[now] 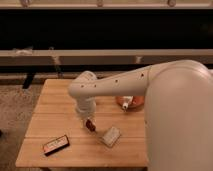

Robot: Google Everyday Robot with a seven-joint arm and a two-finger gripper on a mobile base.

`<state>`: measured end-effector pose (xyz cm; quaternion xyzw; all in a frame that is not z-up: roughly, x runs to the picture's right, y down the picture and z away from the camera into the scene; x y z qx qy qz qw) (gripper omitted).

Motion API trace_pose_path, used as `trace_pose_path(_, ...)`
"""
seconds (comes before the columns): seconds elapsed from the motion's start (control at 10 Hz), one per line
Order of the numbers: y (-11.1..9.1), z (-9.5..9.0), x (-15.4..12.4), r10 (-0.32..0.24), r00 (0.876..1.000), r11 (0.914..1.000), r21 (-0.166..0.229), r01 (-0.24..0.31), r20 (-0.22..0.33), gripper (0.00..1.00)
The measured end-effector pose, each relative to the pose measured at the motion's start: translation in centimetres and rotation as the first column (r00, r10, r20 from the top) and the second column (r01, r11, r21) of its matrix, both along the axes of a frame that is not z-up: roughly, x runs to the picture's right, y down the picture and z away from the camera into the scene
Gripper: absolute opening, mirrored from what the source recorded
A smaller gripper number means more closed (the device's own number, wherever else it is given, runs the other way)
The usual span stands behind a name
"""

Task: Place the pepper on the white sponge

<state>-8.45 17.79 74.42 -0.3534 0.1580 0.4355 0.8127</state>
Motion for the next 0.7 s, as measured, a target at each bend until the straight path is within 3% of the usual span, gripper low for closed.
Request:
trace_pose_path(0.2, 0.8, -0.3, 3.3, 0.064, 0.997, 0.9979, 0.002, -0.064, -0.049, 0.0)
trace_pose_path(0.7, 1.9, 0.9, 8.2, 0.149, 0.977, 0.9885, -0.007, -0.151, -0.153, 0.0)
